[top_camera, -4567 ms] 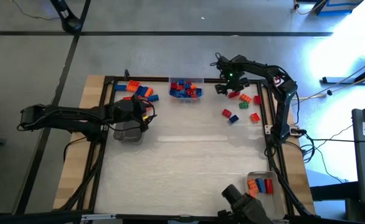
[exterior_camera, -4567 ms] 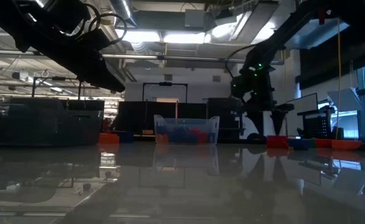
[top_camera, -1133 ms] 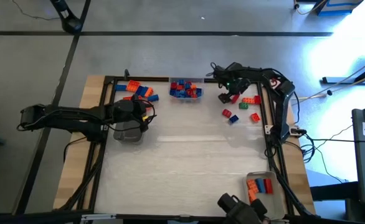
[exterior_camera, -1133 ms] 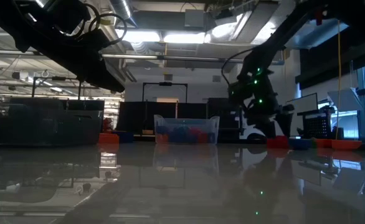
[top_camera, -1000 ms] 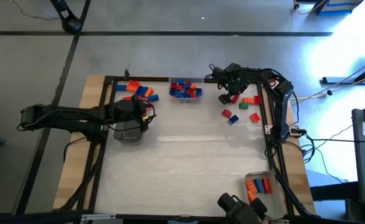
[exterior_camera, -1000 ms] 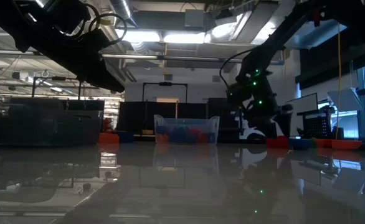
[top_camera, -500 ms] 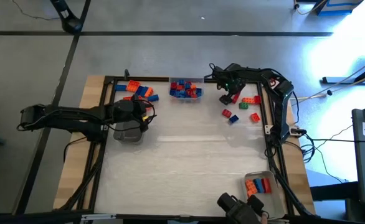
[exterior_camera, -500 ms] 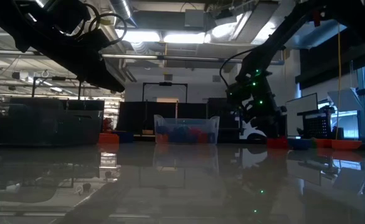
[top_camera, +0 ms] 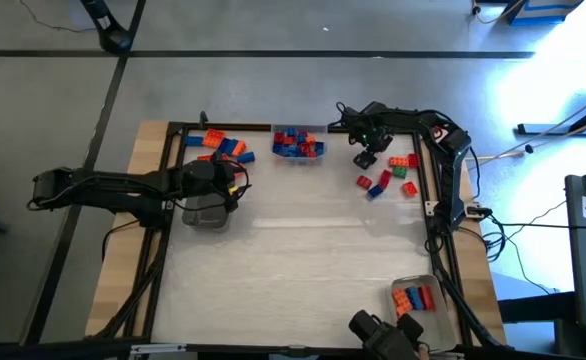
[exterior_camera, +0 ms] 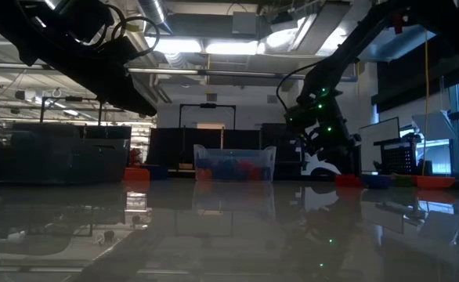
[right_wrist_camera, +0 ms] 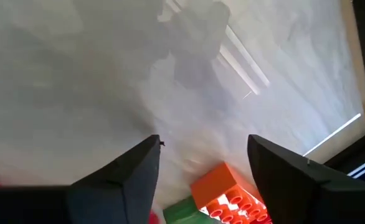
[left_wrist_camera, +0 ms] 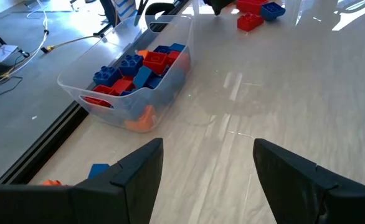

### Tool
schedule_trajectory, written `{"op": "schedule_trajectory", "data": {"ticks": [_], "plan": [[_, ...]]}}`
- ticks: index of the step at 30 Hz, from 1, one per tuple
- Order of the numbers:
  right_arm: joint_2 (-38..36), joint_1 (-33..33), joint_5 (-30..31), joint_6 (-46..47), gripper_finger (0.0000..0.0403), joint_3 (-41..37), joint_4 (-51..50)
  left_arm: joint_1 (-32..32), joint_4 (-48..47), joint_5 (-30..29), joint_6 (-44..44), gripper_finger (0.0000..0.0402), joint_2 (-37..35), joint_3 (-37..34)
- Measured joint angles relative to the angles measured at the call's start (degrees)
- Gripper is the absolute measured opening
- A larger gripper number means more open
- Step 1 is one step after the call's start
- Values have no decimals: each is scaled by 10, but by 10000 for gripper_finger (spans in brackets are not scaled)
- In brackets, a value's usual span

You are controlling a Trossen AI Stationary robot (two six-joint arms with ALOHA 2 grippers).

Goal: Sort blocks by size
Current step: Put the red 8 stud game piece into the gray bin

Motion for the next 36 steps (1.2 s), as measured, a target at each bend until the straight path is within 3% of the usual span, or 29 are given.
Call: {"op": "schedule_trajectory", "data": {"ticks": [8, 13, 23, 32, 36], "plan": [[-3, 5, -11, 25, 228, 30, -74, 0, 0, 0, 0, 235, 0, 0], [-50, 36, -9, 72, 228, 60, -128, 0, 2, 0, 0, 235, 0, 0], [-102, 150, -45, 352, 229, 67, -186, 0, 0, 0, 0, 235, 0, 0], [-104, 199, -5, 505, 229, -68, -149, 0, -1, 0, 3, 235, 0, 0], [-115, 190, -3, 515, 229, -136, -60, 0, 0, 0, 11, 235, 0, 0]]}}
